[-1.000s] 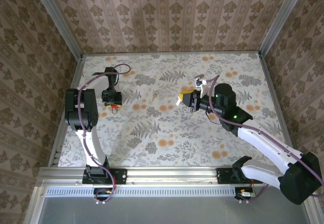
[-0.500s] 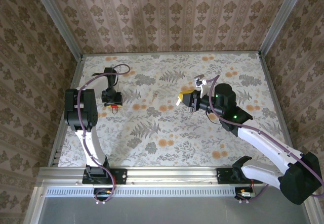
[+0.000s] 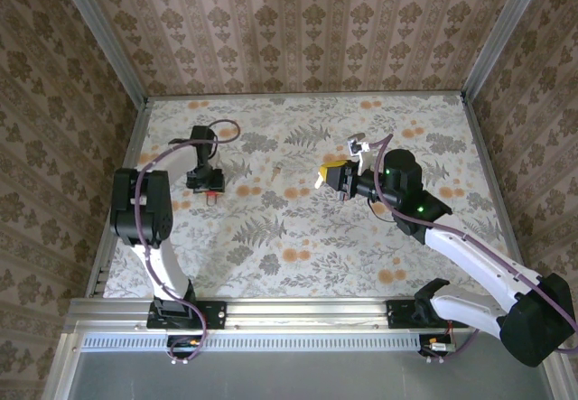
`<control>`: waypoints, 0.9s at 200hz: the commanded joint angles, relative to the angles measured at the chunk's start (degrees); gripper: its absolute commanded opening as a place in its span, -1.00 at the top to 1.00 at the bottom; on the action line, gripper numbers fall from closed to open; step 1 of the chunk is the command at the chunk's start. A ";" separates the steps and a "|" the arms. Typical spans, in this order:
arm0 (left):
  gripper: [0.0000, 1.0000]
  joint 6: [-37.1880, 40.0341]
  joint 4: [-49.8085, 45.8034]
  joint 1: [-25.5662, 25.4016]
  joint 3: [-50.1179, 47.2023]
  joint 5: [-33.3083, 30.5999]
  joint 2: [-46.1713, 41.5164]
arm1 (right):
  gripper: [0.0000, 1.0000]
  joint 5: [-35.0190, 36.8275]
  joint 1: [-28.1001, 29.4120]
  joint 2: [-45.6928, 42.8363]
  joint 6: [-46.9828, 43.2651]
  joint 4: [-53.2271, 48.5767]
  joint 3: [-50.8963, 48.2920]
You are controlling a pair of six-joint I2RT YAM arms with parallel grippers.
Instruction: Unlock with the key
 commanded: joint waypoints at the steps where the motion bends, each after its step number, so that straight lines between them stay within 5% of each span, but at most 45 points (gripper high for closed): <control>1: 0.29 -1.46 7.84 -3.73 -3.43 1.37 -7.70 | 0.98 1.41 0.18 -0.11 1.04 -0.60 0.60; 61: 0.26 1.57 29.55 -15.13 -18.24 -1.30 -25.20 | 0.98 8.85 2.20 -1.40 0.81 -4.56 1.45; 127: 0.28 11.49 55.09 -34.09 -38.50 -12.10 -45.18 | 0.98 21.39 5.25 -3.60 4.15 -6.53 1.36; 180: 0.30 13.95 57.09 -45.28 -41.72 -16.04 -50.52 | 0.98 33.09 12.17 -6.28 4.21 -10.55 3.27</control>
